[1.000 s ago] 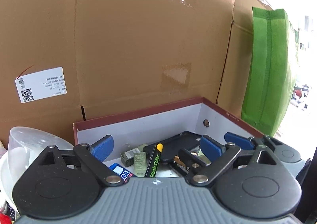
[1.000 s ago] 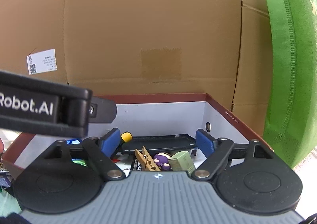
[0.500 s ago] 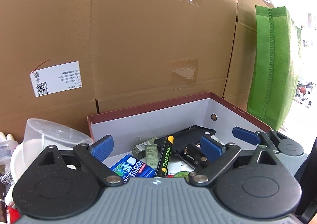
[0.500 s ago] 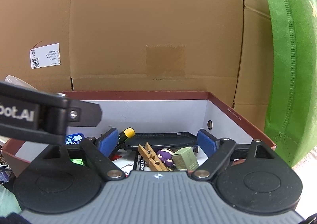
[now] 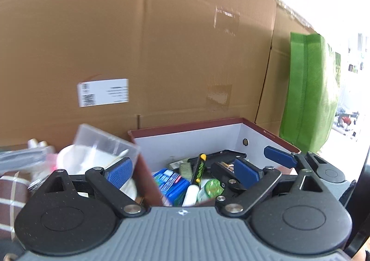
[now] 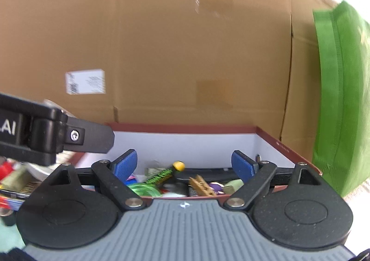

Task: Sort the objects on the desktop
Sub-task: 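Withdraw both grippers from the box back over the table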

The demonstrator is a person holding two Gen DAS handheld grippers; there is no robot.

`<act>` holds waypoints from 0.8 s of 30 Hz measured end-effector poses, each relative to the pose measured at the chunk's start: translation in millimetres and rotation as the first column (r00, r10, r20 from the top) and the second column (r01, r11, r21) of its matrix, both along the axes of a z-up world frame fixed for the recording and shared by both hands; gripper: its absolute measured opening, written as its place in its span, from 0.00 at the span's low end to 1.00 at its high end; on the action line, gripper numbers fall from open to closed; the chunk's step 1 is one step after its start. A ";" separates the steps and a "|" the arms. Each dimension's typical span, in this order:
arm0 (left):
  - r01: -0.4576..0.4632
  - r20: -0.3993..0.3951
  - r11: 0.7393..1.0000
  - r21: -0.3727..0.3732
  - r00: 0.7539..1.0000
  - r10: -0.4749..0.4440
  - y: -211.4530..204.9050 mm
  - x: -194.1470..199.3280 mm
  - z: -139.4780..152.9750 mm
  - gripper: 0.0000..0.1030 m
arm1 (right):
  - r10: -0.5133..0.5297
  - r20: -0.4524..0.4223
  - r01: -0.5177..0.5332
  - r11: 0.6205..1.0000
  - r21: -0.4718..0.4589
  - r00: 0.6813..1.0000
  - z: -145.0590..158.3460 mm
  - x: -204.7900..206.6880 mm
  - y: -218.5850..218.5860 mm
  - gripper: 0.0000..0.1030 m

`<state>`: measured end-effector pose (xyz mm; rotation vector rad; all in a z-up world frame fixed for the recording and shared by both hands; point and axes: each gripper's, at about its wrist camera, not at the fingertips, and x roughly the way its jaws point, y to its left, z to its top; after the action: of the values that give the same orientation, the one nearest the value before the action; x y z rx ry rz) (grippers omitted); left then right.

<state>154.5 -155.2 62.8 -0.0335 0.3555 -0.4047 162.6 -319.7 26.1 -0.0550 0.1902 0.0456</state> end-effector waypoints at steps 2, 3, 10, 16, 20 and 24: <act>-0.017 0.011 1.000 -0.009 1.000 0.017 11.2 -15.5 -2.6 0.94 | 0.035 0.016 -0.036 0.999 0.016 0.999 0.5 -13.9 9.0 0.85; -0.032 0.013 0.999 -0.009 0.999 0.033 16.3 -23.3 -4.0 0.95 | 0.052 0.020 -0.053 0.998 0.024 0.998 -0.6 -19.7 13.7 0.85; -0.170 0.029 0.985 -0.027 0.985 0.171 60.3 -75.2 -22.5 0.95 | 0.160 -0.003 -0.160 0.987 0.017 0.987 -12.4 -44.5 51.4 0.85; -0.318 -0.009 0.945 -0.082 0.948 0.318 107.6 -106.8 -39.7 0.95 | 0.241 -0.075 -0.243 0.970 -0.022 0.968 -30.4 -54.1 84.7 0.85; -0.398 -0.066 0.909 -0.127 0.918 0.392 138.1 -119.9 -47.5 0.95 | 0.306 -0.113 -0.316 0.945 -0.084 0.945 -36.1 -61.4 110.3 0.85; -0.448 -0.102 0.882 -0.143 0.894 0.437 161.5 -129.1 -54.5 0.94 | 0.358 -0.126 -0.370 0.925 -0.090 0.925 -37.3 -71.6 130.2 0.85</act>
<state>25.4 6.4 8.3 -0.2859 0.3682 0.0249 91.1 -189.5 -11.2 -0.2009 0.2885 0.4112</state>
